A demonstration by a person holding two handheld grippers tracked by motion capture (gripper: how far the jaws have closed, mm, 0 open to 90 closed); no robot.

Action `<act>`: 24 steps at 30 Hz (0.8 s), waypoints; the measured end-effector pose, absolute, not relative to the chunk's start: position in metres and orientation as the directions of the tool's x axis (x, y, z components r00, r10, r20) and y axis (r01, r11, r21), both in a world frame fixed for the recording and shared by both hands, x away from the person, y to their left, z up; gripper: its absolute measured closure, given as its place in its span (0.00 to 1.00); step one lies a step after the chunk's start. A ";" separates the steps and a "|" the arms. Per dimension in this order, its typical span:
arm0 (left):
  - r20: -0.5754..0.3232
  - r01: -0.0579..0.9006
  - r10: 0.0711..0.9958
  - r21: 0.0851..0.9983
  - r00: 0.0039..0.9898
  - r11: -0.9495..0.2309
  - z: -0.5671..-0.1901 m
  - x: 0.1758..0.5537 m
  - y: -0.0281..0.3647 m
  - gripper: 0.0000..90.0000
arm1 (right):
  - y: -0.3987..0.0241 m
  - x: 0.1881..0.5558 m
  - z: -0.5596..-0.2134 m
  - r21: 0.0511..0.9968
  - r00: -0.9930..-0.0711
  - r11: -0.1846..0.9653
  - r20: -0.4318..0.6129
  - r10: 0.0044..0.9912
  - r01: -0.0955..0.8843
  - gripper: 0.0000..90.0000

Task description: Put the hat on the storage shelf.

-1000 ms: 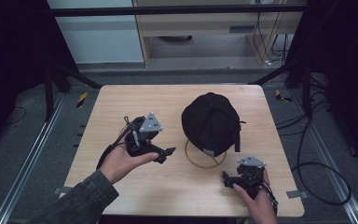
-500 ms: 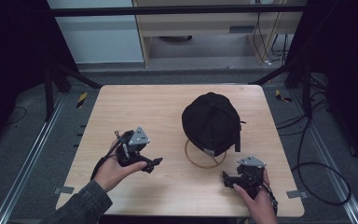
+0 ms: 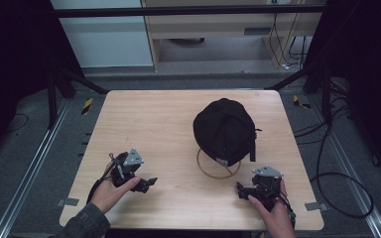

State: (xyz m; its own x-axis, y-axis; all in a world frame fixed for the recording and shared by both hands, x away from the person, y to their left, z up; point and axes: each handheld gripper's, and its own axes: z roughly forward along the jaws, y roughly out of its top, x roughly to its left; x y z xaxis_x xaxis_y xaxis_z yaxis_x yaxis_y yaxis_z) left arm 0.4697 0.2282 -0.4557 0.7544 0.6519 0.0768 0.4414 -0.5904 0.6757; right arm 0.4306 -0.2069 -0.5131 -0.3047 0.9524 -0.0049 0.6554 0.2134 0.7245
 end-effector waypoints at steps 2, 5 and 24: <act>0.072 0.452 0.661 0.676 0.747 -0.583 -0.460 0.469 0.235 0.05 | -0.207 0.431 -0.513 0.724 -0.304 0.213 -0.005 0.953 0.656 0.00; 0.079 0.460 0.672 0.669 0.736 -0.583 -0.465 0.469 0.244 0.05 | -0.207 0.430 -0.513 0.724 -0.305 0.214 -0.005 0.952 0.656 0.00; 0.050 0.516 0.738 0.684 0.673 -0.516 -0.485 0.479 0.283 0.05 | -0.207 0.430 -0.513 0.724 -0.305 0.213 -0.005 0.952 0.656 0.00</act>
State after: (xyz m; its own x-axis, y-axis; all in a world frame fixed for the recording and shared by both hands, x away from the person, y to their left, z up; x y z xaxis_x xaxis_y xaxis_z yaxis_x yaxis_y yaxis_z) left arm 0.4787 0.2828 -0.4853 0.6726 0.7383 0.0502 0.5157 -0.5163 0.6837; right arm 0.4304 -0.2069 -0.5130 -0.3049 0.9524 -0.0046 0.6557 0.2134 0.7243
